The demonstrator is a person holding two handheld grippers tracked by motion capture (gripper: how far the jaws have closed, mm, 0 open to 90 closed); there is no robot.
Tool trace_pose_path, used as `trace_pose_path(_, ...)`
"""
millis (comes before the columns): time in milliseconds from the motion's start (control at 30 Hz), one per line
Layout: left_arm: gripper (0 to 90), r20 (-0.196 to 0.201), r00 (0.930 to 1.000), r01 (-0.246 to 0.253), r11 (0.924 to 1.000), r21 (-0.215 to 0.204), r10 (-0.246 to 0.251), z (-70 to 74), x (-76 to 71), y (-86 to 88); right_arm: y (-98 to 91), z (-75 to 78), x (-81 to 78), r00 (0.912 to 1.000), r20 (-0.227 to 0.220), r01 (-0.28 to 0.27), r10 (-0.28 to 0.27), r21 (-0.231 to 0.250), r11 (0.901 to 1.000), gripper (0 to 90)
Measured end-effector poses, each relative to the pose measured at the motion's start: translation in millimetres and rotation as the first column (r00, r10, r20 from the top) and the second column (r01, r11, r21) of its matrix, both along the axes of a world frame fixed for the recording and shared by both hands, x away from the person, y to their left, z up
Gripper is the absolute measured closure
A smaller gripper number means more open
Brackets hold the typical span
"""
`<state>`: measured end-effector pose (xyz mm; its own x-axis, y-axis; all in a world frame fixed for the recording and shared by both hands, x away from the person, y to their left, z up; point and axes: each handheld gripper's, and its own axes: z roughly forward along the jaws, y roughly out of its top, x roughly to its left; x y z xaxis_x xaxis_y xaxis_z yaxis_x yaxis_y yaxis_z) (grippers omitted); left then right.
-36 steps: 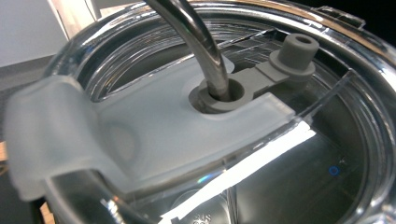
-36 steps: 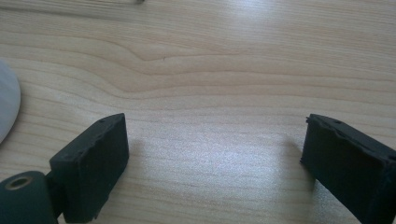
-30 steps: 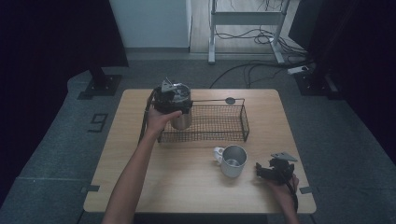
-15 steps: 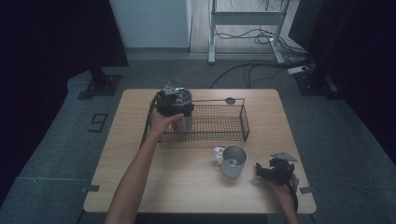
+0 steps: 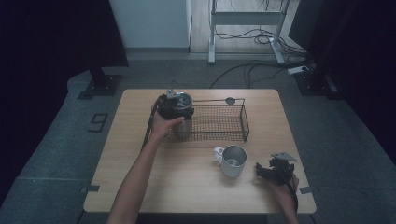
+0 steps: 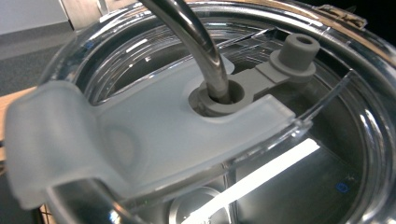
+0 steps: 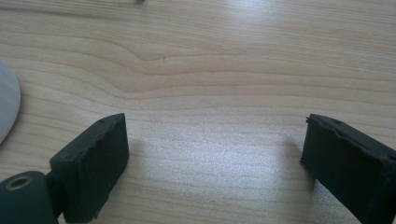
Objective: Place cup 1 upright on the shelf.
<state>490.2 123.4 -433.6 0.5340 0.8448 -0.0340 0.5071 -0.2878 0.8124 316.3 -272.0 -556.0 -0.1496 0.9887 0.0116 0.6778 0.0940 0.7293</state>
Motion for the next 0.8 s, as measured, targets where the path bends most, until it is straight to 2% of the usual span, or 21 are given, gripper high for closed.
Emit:
trace_pose_path(233, 4.1, -0.010, 0.9999, -0.004, 1.0000, 0.004, 0.004, -5.4, 1.5, -1.2, 0.0, 0.0, 0.0, 1.0000, 0.000, 0.000, 0.000, 0.000, 1.0000, 7.1)
trace_pose_path(467, 4.1, -0.031, 0.9995, -0.001, 1.0000, 0.002, 0.001, -17.3, 2.3, -0.7, 0.0, 0.0, 0.0, 1.0000, 0.000, 0.000, 0.000, 0.000, 1.0000, 7.1)
trace_pose_path(600, 4.1, -0.032, 0.9995, -0.005, 0.9999, -0.015, 0.004, -20.5, 2.3, 1.1, 0.0, 0.0, 0.0, 1.0000, 0.000, 0.000, 0.000, 0.000, 1.0000, 7.1)
trace_pose_path(800, 4.1, -0.018, 0.9998, 0.007, 1.0000, -0.005, -0.008, -22.0, -1.4, 1.0, 0.0, 0.0, 0.0, 1.0000, 0.000, 0.000, 0.000, 0.000, 1.0000, 7.1)
